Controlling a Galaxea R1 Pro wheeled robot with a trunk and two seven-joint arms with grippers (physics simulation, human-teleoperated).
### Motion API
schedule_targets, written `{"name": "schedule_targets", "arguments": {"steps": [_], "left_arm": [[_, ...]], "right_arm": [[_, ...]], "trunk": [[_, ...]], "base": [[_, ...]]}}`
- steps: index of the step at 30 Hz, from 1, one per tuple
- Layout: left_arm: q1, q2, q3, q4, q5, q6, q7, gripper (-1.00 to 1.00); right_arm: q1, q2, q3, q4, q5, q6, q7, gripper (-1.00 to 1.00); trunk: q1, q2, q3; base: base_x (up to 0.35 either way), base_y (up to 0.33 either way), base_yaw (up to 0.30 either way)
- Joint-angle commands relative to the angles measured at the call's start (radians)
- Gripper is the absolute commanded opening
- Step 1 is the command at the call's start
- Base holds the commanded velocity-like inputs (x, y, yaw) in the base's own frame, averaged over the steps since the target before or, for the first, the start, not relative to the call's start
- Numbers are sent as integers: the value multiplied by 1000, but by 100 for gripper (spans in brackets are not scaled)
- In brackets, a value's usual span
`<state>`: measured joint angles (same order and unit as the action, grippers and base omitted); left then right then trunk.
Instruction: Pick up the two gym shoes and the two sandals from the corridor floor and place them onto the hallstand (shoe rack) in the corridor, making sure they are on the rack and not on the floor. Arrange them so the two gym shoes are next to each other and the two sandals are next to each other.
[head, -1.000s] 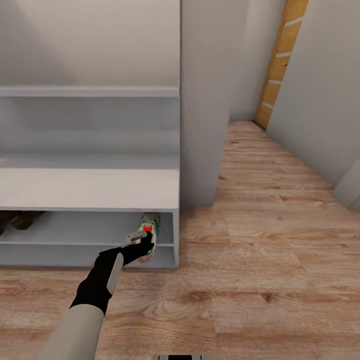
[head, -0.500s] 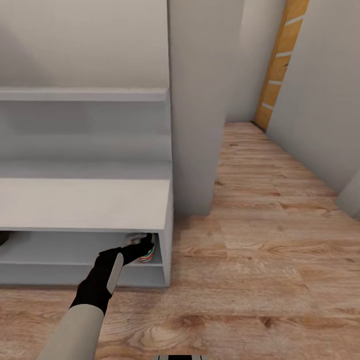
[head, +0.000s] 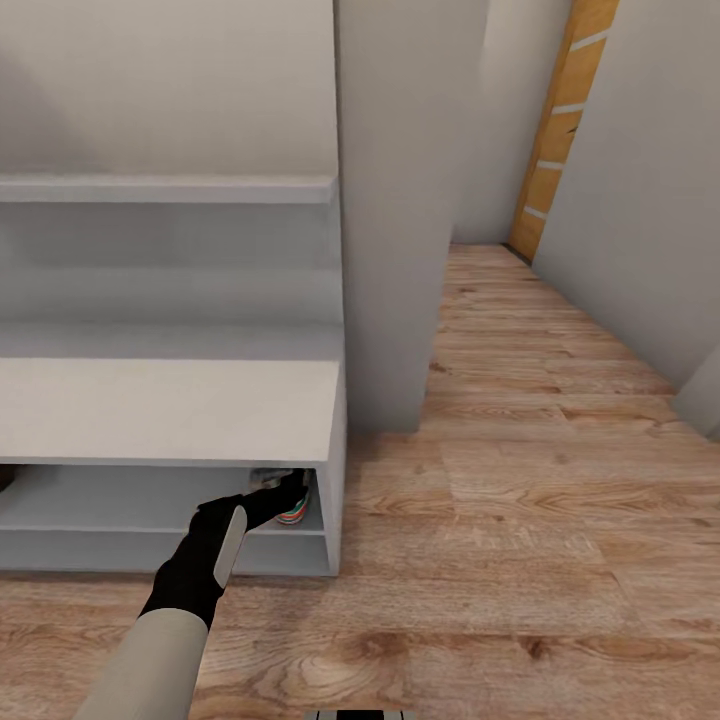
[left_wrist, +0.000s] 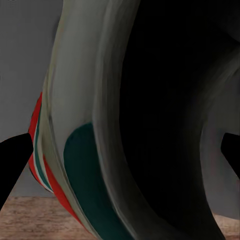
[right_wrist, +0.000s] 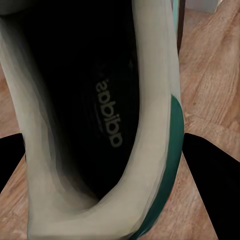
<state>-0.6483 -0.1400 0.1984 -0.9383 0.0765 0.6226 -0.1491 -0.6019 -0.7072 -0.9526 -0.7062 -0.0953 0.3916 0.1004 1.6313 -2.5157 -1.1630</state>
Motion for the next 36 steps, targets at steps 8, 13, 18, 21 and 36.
{"name": "schedule_targets", "arguments": {"steps": [8, 13, 18, 21, 36], "left_arm": [[-1, 0, 6, -1, 8, 6, -1, -100], [-1, 0, 6, 0, 8, 6, 0, 100], [-1, 0, 8, 0, 8, 7, 0, 100], [-1, 0, 7, 0, 8, 6, 0, 100], [-1, 0, 7, 0, 8, 6, -1, 100]], "right_arm": [[-1, 0, -3, -1, -9, 6, 2, -100], [-1, 0, -3, -1, -9, 6, 2, -100], [-1, 0, -3, -1, -9, 5, 2, -100], [-1, 0, -3, -1, -9, 5, 2, -100], [-1, 0, -3, -1, -9, 6, 2, -100]], "trunk": [[0, 0, -1], [0, 0, -1], [0, 0, -1], [0, 0, -1], [0, 0, -1]], "base": [[0, 0, 0], [0, 0, 0], [0, 0, 0], [0, 0, 0], [-156, 0, 0]]}}
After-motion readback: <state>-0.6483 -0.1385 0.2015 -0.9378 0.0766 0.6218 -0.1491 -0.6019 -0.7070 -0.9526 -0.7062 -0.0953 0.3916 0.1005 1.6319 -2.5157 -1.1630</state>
